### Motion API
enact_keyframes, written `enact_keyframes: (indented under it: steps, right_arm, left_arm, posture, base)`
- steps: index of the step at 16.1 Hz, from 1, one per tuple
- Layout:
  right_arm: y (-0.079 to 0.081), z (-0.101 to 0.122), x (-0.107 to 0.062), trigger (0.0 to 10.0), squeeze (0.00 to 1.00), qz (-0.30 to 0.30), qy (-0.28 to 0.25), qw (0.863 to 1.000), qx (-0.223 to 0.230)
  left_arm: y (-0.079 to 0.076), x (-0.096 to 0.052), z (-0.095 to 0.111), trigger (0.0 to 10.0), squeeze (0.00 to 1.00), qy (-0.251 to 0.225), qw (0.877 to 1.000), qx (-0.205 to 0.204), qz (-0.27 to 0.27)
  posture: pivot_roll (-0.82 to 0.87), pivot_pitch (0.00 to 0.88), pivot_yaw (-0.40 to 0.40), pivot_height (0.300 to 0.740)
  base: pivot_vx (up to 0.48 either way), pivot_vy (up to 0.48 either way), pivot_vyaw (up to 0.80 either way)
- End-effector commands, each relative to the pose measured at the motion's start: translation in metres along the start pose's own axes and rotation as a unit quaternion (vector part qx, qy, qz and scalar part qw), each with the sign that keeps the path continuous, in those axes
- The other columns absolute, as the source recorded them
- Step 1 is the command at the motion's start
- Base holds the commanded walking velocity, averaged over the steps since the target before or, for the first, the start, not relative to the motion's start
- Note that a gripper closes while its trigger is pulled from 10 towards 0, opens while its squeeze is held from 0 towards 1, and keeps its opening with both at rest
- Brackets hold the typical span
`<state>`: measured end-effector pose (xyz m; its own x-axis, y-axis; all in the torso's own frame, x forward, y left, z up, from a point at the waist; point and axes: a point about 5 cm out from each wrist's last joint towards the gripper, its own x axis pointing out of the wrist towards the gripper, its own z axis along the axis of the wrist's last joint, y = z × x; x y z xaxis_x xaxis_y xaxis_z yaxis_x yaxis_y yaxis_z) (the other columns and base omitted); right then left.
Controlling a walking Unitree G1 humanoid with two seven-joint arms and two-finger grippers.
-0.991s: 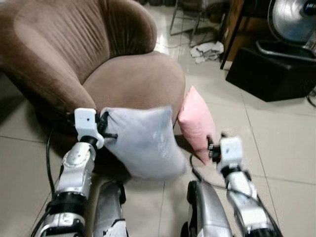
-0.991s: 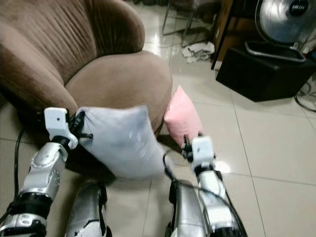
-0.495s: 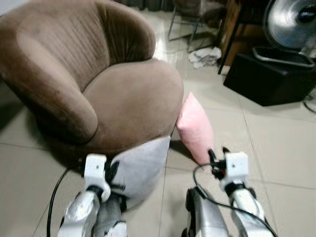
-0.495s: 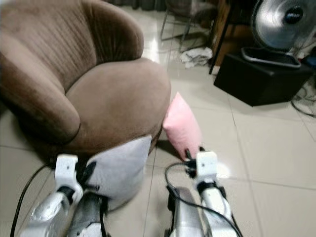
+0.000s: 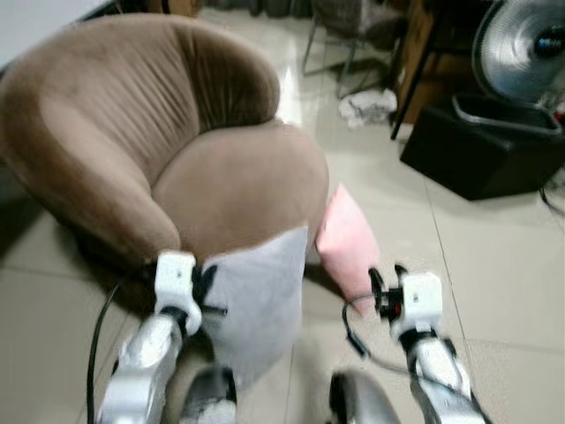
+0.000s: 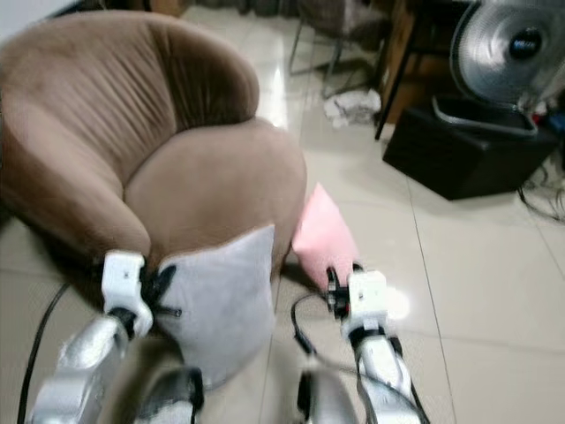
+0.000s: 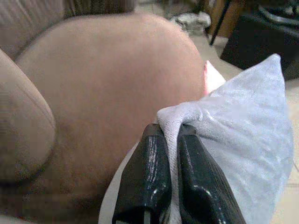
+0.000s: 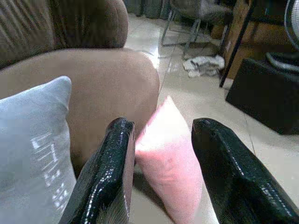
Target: Move the pillow to the sofa from floor
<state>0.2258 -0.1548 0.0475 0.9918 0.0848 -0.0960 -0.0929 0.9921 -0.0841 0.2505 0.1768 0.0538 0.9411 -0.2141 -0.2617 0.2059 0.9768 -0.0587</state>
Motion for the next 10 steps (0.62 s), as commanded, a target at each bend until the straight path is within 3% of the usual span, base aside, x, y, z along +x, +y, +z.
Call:
enact_keyframes:
  steps: [1, 7, 10]
  right_arm:
    - [-0.004, 0.011, 0.005, 10.0, 0.0, -0.01, -0.022, 1.0, -0.001]
    - [-0.011, 0.024, 0.014, 10.0, 0.0, -0.02, -0.043, 0.999, -0.004]
    - [-0.006, 0.021, 0.008, 10.0, 0.0, -0.013, -0.039, 0.999, 0.005]
  left_arm:
    - [0.003, 0.006, 0.033, 0.0, 0.0, -0.074, 0.997, 0.017, 0.003]
    - [-0.003, 0.012, 0.053, 0.0, 0.0, -0.099, 0.995, -0.007, 0.0]
    - [-0.003, 0.004, 0.041, 0.0, 0.0, -0.09, 0.996, -0.014, -0.002]
  posture:
    - [0.06, 0.003, -0.029, 0.724]
    - [0.05, 0.007, -0.027, 0.74]
    - [0.05, 0.01, -0.028, 0.74]
  base:
    - [0.0, 0.0, 0.0]
    - [0.0, 0.0, 0.0]
    - [0.0, 0.0, 0.0]
